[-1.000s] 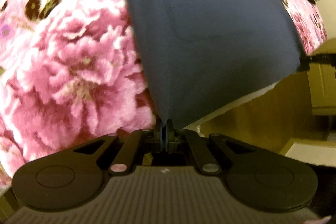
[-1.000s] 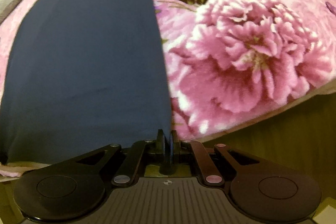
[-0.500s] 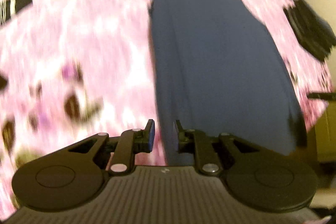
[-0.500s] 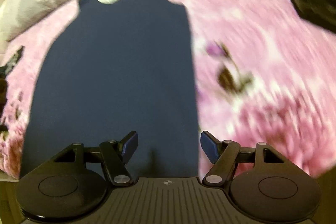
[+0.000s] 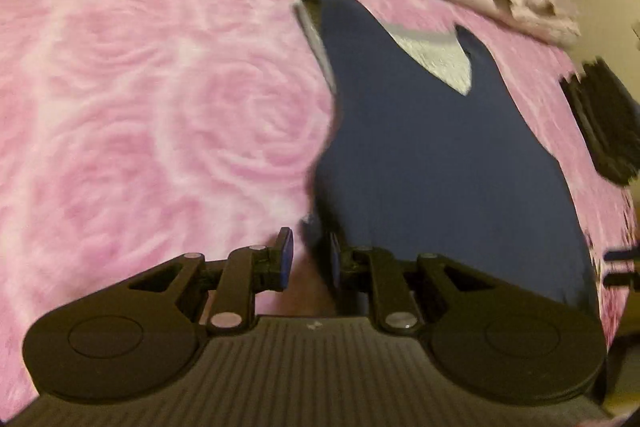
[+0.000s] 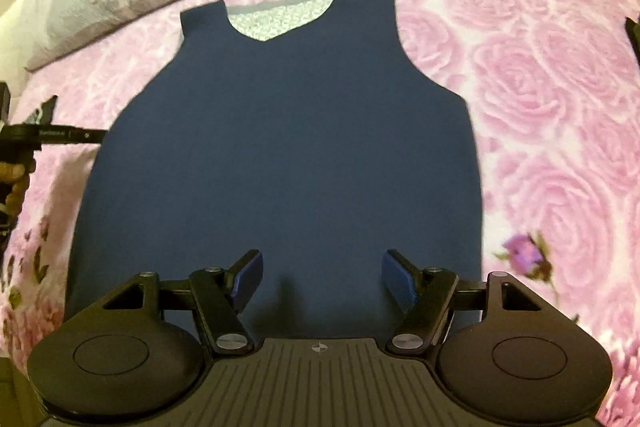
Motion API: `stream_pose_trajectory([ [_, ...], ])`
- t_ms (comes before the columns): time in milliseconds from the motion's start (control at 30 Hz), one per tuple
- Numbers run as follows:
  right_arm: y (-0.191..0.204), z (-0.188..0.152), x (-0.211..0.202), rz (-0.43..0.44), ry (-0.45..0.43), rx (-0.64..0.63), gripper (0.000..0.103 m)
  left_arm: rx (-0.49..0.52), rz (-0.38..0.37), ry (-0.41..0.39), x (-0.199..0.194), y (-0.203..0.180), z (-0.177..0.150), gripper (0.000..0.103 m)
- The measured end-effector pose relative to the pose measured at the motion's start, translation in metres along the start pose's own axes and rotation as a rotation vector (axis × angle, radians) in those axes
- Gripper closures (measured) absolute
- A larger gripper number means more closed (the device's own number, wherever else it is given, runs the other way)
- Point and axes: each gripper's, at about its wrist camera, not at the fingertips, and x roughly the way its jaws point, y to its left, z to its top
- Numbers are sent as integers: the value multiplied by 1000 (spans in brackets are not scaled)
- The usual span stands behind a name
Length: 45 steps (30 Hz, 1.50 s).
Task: Fold clothes
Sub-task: 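Grasp the vest neckline edge with the right gripper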
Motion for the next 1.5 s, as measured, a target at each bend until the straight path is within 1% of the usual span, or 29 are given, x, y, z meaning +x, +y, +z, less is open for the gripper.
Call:
stream_pose_trajectory([
  [33, 2, 5, 4, -6, 4, 0, 34, 12, -10, 9, 5, 0, 0, 90],
  [67, 4, 9, 8, -11, 7, 0, 34, 26, -16, 16, 8, -1, 1, 98],
  [100, 6, 14, 12, -17, 11, 0, 34, 47, -8, 15, 5, 0, 1, 103],
  [167, 9, 23, 17, -25, 10, -5, 34, 83, 15, 7, -4, 3, 3, 103],
  [267, 8, 35, 21, -24, -7, -17, 34, 40, 132, -69, -32, 30, 12, 103],
  [333, 4, 43, 26, -16, 2, -13, 34, -33, 144, -62, -39, 54, 20, 103],
  [400, -1, 51, 31, -8, 5, -14, 33, -44, 149, -67, -43, 62, 30, 103],
  [500, -12, 70, 39, 5, -1, -43, 33, -13, 134, -80, -44, 54, 47, 97],
  [533, -16, 78, 42, 12, -6, -57, 31, 11, 128, -84, -42, 47, 54, 89],
  [567, -20, 86, 46, 20, -11, -71, 23, 39, 125, -85, -38, 38, 62, 81],
  [600, -25, 97, 49, 23, -23, -98, 19, 78, 124, -88, -32, 26, 72, 77],
  [667, -35, 121, 57, 27, -51, -157, 19, 170, 128, -96, -16, 4, 92, 72],
  [733, -45, 147, 65, 29, -80, -226, 19, 271, 137, -102, 3, -18, 116, 69],
  [800, -56, 176, 74, 30, -108, -303, 19, 357, 146, -98, 28, -35, 144, 68],
  [867, -67, 207, 84, 29, -132, -373, 20, 385, 147, -91, 48, -43, 169, 68],
  [933, -73, 234, 96, 24, -156, -434, 20, 384, 152, -88, 64, -47, 191, 67],
  [967, -76, 247, 102, 23, -168, -459, 23, 383, 153, -81, 70, -48, 198, 67],
  [1000, -77, 259, 109, 30, -170, -485, 32, 389, 157, -70, 76, -50, 204, 66],
  [1033, -77, 269, 116, 35, -166, -511, 35, 397, 162, -57, 82, -51, 209, 66],
  [1100, -76, 285, 129, 45, -154, -582, 37, 421, 177, -21, 94, -53, 214, 64],
  [1167, -71, 293, 145, 48, -112, -657, 38, 454, 192, 18, 104, -53, 214, 62],
  [1233, -66, 301, 162, 49, -67, -731, 50, 486, 196, 49, 112, -52, 212, 62],
  [1267, -63, 304, 170, 52, -37, -760, 61, 495, 194, 53, 114, -52, 211, 62],
  [1333, -61, 307, 181, 74, -7, -786, 69, 502, 185, 52, 116, -52, 211, 62],
  [1367, -61, 308, 183, 85, -6, -783, 76, 500, 181, 54, 116, -51, 212, 65],
  [1400, -61, 309, 184, 94, -6, -779, 88, 499, 175, 55, 116, -52, 212, 67],
  [1433, -60, 309, 183, 97, -8, -777, 92, 501, 166, 59, 116, -52, 212, 73],
  [1467, -60, 309, 182, 98, -11, -774, 101, 501, 156, 63, 116, -53, 212, 86],
  [1500, -59, 308, 180, 92, -18, -770, 101, 497, 146, 67, 114, -54, 212, 93],
])
